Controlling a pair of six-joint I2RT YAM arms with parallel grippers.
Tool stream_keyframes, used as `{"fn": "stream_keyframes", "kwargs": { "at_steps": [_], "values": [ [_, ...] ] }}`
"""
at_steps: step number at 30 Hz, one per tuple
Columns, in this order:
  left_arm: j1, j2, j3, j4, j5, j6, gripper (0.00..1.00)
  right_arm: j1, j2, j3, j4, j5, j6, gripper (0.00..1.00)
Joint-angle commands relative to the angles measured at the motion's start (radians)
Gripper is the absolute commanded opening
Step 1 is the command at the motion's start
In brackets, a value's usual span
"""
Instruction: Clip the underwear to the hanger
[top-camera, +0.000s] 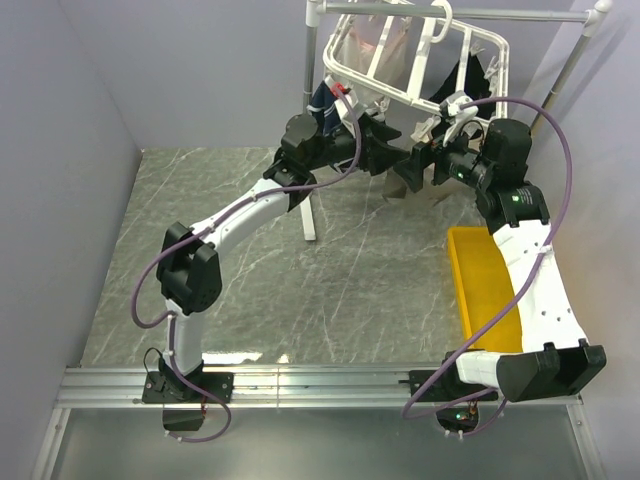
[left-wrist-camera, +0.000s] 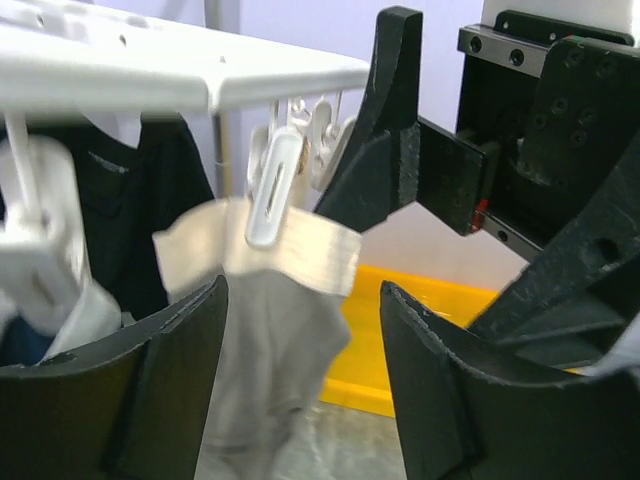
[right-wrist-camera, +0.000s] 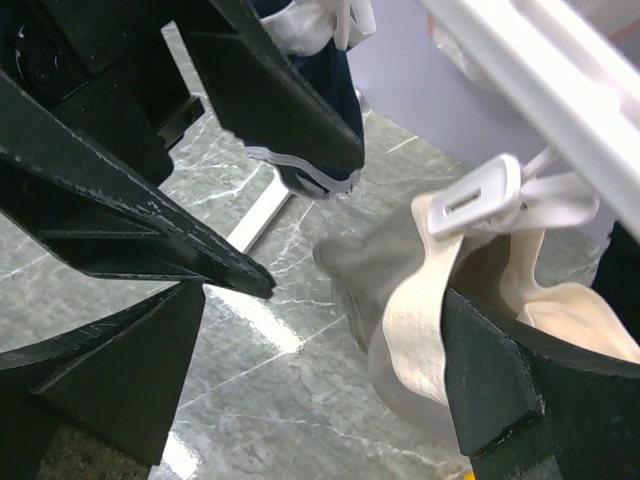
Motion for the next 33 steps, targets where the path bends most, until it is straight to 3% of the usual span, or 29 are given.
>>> {"fn": "stream_keyframes", "kwargs": {
  "at_steps": [1,9,17,33],
  "values": [
    [-0.049,0.047,0.062,-0.044,0.032,0.134,0.68,0.001,0.014,0.074,0.057,-0.036,0.021,1.0],
    [-0.071,0.096,0.097,-0.087,0.024,0.191,0.65,-0.002,0.014,0.085,0.063,-0.038,0.043,1.0],
    [-0.071,0.105,0.084,-0.108,-0.033,0.203,0.62,-0.002,-0.02,0.076,0.115,0.179,0.043,1.0],
    [-0.071,0.121,0.107,-0.162,-0.066,0.2,0.64,-0.002,-0.16,-0.05,0.223,0.005,0.008,1.0]
  ]
}}
